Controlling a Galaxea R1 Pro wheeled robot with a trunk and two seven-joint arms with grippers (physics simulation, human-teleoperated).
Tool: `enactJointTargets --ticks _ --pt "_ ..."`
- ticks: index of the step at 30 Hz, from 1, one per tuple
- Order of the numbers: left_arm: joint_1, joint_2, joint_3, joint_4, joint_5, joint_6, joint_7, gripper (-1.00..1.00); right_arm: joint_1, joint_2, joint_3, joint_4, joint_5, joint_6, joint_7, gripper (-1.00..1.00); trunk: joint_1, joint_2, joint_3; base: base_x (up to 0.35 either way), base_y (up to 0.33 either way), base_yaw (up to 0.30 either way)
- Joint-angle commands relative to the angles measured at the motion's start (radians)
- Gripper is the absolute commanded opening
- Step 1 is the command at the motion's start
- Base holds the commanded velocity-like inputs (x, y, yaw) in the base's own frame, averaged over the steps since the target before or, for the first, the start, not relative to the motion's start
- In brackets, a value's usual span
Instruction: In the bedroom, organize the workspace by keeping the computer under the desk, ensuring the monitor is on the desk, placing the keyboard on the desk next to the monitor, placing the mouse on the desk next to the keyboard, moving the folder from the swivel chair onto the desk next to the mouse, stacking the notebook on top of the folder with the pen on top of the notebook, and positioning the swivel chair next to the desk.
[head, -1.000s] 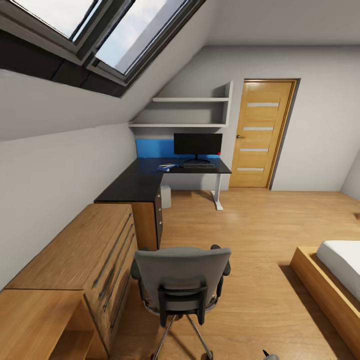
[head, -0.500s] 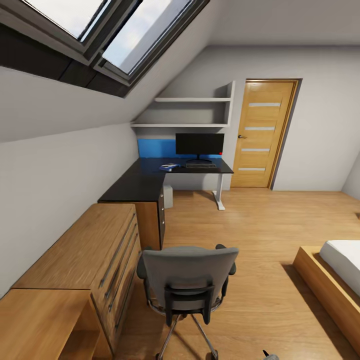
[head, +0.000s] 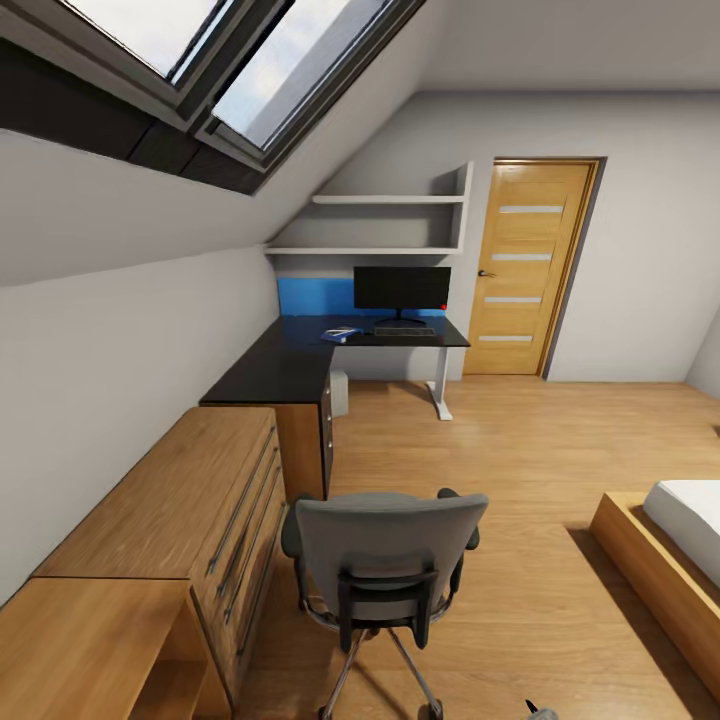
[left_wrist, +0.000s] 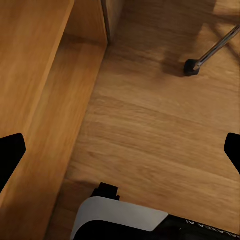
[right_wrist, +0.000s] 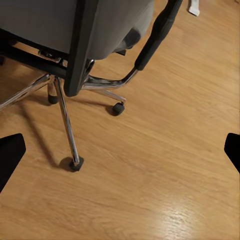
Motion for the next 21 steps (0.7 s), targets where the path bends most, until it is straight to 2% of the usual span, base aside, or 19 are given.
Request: enactJointTargets --ticks 1,12,13,16,21 --pt "-0.001 0.0 -0.009 0.0 0.006 -0.003 0.008 1.0 -0.001 0.0 0.008 0.0 0.0 -0.001 -0.008 1.0 0.004 -0.008 -0.005 0.0 0.003 0.0" --pt "-0.001 -0.011 -0.008 -0.006 0.012 0.01 0.023 1.0 -0.001 -0.002 0.007 -0.027 -0.003 0.001 -0.009 1.0 0.046 -0.085 -0.039 0.0 0.0 0.0" --pt "-0.001 -0.01 -0.004 -0.008 0.031 0.01 0.023 1.0 -0.002 0.0 -0.009 -0.027 -0.004 0.014 -0.034 1.0 0.05 -0.092 -0.042 0.0 0.0 0.0" --pt "-0.002 -0.004 -0.001 -0.008 0.093 0.01 0.016 1.0 -0.002 -0.001 -0.012 -0.027 -0.004 0.014 -0.044 1.0 0.061 -0.113 -0.052 0.0 0.0 0.0" --pt "-0.005 0.015 0.001 -0.008 0.125 0.01 0.011 1.0 -0.002 0.0 -0.013 -0.026 -0.004 0.015 -0.047 1.0 0.081 -0.148 -0.067 0.0 0.0 0.0"
